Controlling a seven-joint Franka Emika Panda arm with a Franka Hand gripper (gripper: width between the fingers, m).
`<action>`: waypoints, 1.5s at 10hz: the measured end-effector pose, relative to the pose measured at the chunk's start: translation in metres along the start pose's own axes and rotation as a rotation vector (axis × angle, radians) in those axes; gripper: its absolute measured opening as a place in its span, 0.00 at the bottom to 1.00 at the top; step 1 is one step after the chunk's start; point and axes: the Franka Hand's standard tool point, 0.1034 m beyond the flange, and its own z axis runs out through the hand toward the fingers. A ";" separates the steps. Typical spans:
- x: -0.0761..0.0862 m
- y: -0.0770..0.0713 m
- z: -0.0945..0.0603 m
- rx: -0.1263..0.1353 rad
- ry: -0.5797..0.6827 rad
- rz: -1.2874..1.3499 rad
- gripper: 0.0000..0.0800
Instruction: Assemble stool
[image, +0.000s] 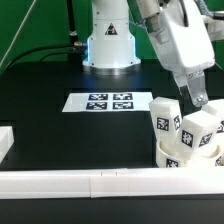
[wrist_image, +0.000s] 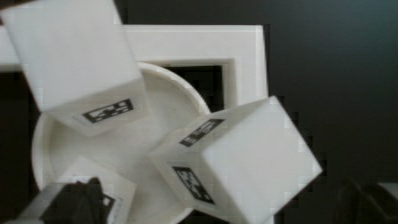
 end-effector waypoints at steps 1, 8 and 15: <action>-0.007 -0.001 -0.003 -0.078 0.004 -0.187 0.81; -0.009 -0.001 0.007 -0.149 0.012 -0.914 0.81; 0.005 -0.006 0.026 -0.330 -0.042 -1.743 0.81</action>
Offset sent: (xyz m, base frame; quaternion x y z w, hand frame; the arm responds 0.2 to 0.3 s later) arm -0.0053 0.0266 -0.0117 -0.0630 -0.0216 -0.2669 0.9614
